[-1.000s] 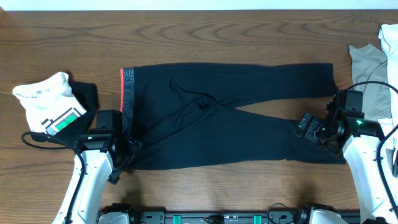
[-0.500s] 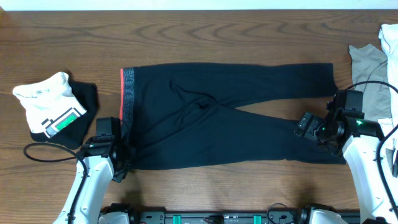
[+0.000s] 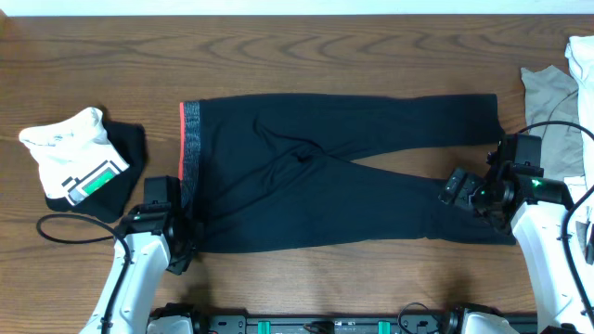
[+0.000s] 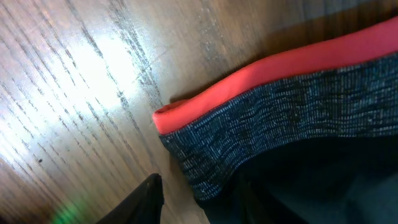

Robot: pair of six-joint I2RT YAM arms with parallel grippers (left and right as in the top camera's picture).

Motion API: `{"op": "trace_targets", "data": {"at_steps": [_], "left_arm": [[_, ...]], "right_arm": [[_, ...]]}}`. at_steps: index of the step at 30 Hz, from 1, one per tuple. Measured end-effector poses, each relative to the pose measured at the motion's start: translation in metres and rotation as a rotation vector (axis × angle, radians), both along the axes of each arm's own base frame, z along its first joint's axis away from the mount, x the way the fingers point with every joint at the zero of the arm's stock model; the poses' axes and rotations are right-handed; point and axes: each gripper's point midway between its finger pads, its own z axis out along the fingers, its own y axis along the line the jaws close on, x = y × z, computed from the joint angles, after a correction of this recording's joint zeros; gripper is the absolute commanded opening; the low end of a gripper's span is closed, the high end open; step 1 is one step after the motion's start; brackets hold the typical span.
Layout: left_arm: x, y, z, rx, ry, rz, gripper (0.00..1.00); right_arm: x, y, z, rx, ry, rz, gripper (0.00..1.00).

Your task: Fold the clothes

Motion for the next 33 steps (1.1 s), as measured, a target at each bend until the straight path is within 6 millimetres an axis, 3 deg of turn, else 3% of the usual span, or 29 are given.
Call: {"op": "trace_targets", "data": {"at_steps": [8,14,28,33], "left_arm": [[0.010,0.000,-0.012,0.004,-0.074,-0.001,0.46],[0.018,0.001,-0.011,0.006,-0.107,-0.001,0.06],[0.007,-0.001,-0.010,0.012,-0.073,-0.089,0.06],[0.007,-0.001,-0.010,0.016,-0.072,-0.119,0.06]], "right_arm": [[-0.001,0.000,0.000,0.000,0.005,0.003,0.99],[-0.002,0.000,0.000,0.000,0.007,0.003,0.99],[-0.012,-0.012,-0.003,-0.062,0.051,-0.061,0.99],[-0.022,-0.015,-0.015,-0.066,0.080,-0.131,0.99]]}}
